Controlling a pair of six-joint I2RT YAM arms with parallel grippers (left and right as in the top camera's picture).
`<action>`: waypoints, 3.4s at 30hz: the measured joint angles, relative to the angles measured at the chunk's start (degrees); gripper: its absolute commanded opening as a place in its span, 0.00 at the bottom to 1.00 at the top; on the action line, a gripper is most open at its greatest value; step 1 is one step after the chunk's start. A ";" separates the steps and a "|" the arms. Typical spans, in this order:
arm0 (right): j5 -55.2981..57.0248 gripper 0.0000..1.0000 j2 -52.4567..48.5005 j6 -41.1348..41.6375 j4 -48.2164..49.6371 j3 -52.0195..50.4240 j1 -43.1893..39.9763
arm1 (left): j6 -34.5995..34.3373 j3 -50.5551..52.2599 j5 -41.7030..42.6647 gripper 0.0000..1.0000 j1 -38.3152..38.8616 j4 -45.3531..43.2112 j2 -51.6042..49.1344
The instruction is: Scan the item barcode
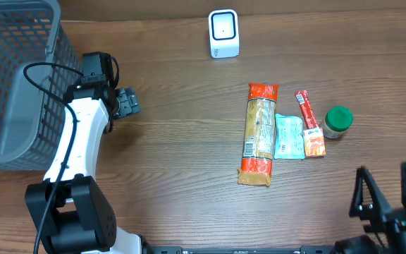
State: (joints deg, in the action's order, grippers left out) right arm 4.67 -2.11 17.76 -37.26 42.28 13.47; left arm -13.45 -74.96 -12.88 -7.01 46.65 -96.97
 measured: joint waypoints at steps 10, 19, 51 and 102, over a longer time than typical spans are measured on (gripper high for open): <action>-2.34 1.00 1.25 0.00 43.54 -22.64 -1.49 | 0.00 0.00 0.00 1.00 0.00 0.00 0.00; -4.37 1.00 1.31 0.00 56.28 -34.23 -2.99 | 0.00 0.00 0.00 1.00 0.00 0.00 0.00; -6.14 1.00 1.38 -1.25 32.11 -41.24 -3.32 | 0.00 0.00 0.00 1.00 0.00 0.00 0.00; -6.14 1.00 1.38 -1.29 32.11 -41.24 -3.32 | 0.00 -0.17 -0.02 1.00 0.00 -0.07 36.63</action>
State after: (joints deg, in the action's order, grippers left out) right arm -1.48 -0.73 16.47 -5.15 1.04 10.15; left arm -13.45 -75.13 -12.91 -7.01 46.59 -60.34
